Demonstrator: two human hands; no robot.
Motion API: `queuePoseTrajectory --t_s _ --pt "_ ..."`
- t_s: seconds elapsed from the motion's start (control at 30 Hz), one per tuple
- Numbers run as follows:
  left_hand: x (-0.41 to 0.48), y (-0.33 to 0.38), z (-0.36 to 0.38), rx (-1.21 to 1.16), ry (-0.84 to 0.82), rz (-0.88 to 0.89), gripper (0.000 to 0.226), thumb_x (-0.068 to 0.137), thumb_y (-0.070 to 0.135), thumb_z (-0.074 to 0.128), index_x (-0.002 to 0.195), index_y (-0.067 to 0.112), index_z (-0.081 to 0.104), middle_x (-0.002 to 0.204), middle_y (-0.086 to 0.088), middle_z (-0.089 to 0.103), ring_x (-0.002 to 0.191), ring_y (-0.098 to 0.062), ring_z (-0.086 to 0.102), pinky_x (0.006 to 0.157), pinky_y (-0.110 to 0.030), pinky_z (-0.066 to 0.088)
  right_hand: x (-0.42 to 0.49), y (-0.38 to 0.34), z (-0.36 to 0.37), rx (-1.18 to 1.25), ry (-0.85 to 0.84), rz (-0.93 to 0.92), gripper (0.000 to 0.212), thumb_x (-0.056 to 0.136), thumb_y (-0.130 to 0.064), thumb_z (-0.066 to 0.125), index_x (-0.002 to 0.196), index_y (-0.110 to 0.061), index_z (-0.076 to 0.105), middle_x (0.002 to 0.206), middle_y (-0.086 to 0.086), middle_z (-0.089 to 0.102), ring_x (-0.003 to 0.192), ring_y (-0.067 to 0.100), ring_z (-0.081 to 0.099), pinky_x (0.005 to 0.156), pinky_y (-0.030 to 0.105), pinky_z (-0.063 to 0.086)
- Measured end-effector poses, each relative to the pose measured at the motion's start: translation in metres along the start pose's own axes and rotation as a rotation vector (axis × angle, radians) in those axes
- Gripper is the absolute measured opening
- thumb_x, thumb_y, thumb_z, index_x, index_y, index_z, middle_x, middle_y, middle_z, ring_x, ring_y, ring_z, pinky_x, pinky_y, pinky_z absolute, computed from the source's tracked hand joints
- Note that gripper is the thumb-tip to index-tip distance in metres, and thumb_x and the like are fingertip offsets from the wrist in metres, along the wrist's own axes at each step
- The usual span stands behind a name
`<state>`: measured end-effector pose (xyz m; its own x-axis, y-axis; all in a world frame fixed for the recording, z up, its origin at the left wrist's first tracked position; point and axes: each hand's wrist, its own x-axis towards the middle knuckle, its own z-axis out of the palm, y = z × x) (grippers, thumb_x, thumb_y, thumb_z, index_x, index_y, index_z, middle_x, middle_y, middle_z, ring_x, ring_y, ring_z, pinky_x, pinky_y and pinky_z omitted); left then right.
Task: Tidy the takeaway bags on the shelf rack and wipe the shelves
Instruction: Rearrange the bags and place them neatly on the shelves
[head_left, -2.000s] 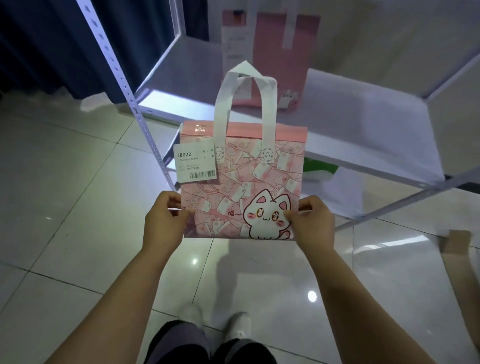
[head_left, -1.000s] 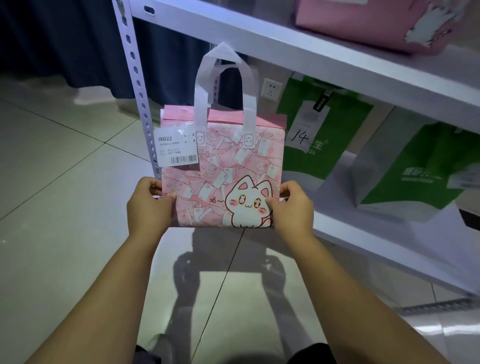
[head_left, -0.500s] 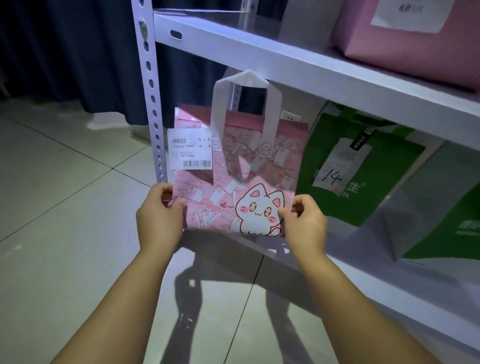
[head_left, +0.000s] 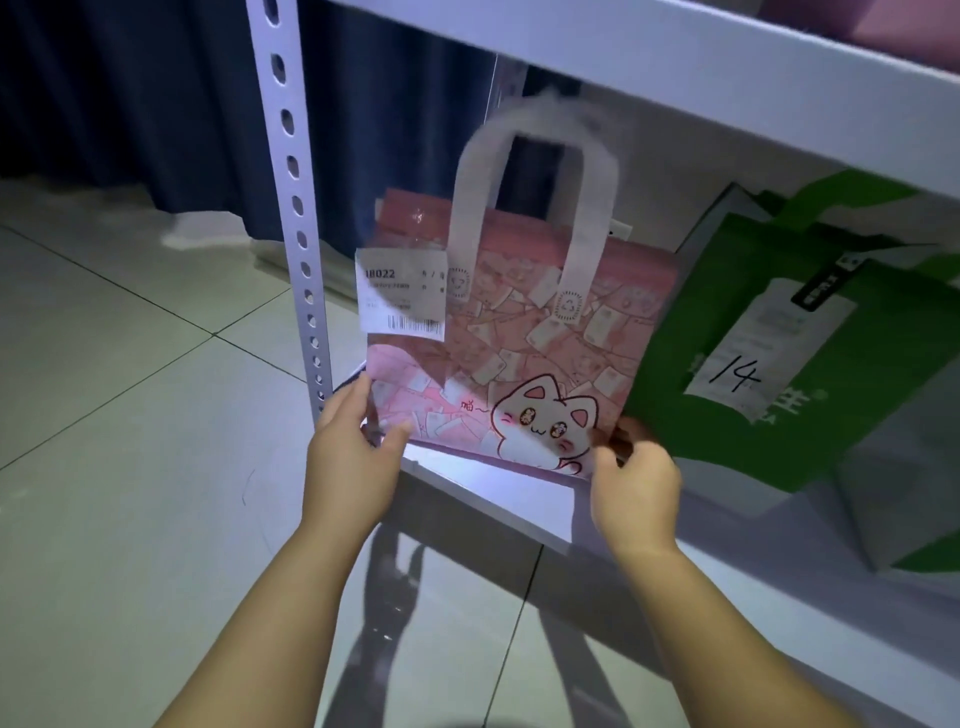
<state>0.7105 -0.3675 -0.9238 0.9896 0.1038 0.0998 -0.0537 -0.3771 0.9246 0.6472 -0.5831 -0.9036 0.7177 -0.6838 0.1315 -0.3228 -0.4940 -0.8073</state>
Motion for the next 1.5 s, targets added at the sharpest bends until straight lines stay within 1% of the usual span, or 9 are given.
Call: queuePoseTrajectory --t_s 0.07,0.17,0.33,0.4,0.57,0.83,1.1,1.33,1.5 --pt "0.005 -0.001 0.005 -0.002 -0.017 0.0 0.06 0.085 0.024 0.066 0.139 0.025 0.04 0.125 0.02 0.042 0.095 0.005 0.05 0.08 -0.01 0.036 0.0 0.002 0.002 0.019 -0.01 -0.024 0.015 0.09 -0.013 0.054 0.091 -0.027 0.061 0.074 -0.004 0.063 0.061 0.014 0.054 0.05 0.023 0.037" --pt "0.009 -0.002 0.01 0.011 -0.041 -0.03 0.058 0.084 0.027 0.066 0.135 0.013 0.041 0.144 0.009 0.038 0.124 -0.013 0.046 0.103 -0.034 0.04 -0.001 0.004 0.004 0.041 -0.011 -0.025 0.014 0.09 -0.015 0.055 0.094 -0.025 0.063 0.08 -0.003 0.065 0.066 0.013 0.056 0.055 0.023 0.038" --pt "0.004 0.006 0.006 -0.032 -0.006 -0.049 0.065 0.083 0.027 0.068 0.141 0.024 0.037 0.146 0.009 0.035 0.127 -0.013 0.043 0.105 -0.034 0.036 -0.004 0.004 -0.001 0.078 -0.032 -0.012 0.009 0.089 -0.02 0.057 0.093 -0.027 0.063 0.087 -0.007 0.066 0.077 0.007 0.059 0.058 0.019 0.041" --pt "-0.002 0.011 0.004 -0.026 0.02 -0.039 0.059 0.084 0.027 0.067 0.137 0.025 0.042 0.143 0.005 0.038 0.122 -0.014 0.046 0.102 -0.033 0.04 -0.006 0.004 -0.005 0.087 -0.039 -0.006 0.002 0.089 -0.026 0.059 0.09 -0.027 0.06 0.092 -0.004 0.065 0.081 0.01 0.06 0.061 0.02 0.042" --pt "-0.025 0.028 0.012 0.017 0.022 0.054 0.039 0.084 0.03 0.065 0.121 0.032 0.052 0.128 0.004 0.046 0.106 -0.008 0.047 0.084 -0.022 0.039 -0.013 0.011 -0.024 0.127 -0.029 -0.034 0.022 0.089 -0.031 0.059 0.11 -0.026 0.059 0.108 -0.005 0.059 0.084 0.0 0.057 0.071 0.016 0.044" --pt "-0.056 0.064 0.058 -0.105 -0.135 0.161 0.017 0.085 0.02 0.065 0.099 0.028 0.06 0.096 0.006 0.065 0.083 0.003 0.057 0.052 0.001 0.039 -0.015 0.06 -0.083 0.005 0.051 -0.067 0.007 0.09 -0.024 0.059 0.093 -0.03 0.057 0.096 -0.01 0.061 0.083 -0.002 0.054 0.067 0.012 0.04" --pt "-0.084 0.09 0.128 -0.071 -0.318 0.338 0.023 0.085 0.024 0.065 0.107 0.022 0.061 0.103 0.005 0.061 0.089 -0.01 0.059 0.077 -0.024 0.047 0.016 0.098 -0.133 -0.064 0.213 0.055 0.009 0.088 -0.016 0.06 0.094 -0.022 0.057 0.081 -0.004 0.059 0.076 0.023 0.061 0.066 0.032 0.05" --pt "-0.081 0.098 0.156 0.046 -0.329 0.266 0.035 0.088 0.023 0.06 0.122 0.023 0.056 0.098 0.002 0.047 0.071 -0.012 0.053 0.068 -0.026 0.039 0.067 0.093 -0.136 -0.149 0.188 0.13 0.043 0.09 -0.021 0.06 0.129 -0.009 0.046 0.125 0.01 0.055 0.112 0.029 0.055 0.098 0.042 0.044" --pt "-0.083 0.103 0.165 0.025 -0.342 0.24 0.046 0.089 0.021 0.059 0.133 0.027 0.048 0.102 -0.005 0.045 0.072 -0.007 0.048 0.075 -0.027 0.038 0.077 0.088 -0.133 -0.244 0.174 0.128 0.02 0.094 -0.021 0.052 0.108 -0.008 0.058 0.113 0.015 0.064 0.103 0.034 0.058 0.082 0.03 0.043"
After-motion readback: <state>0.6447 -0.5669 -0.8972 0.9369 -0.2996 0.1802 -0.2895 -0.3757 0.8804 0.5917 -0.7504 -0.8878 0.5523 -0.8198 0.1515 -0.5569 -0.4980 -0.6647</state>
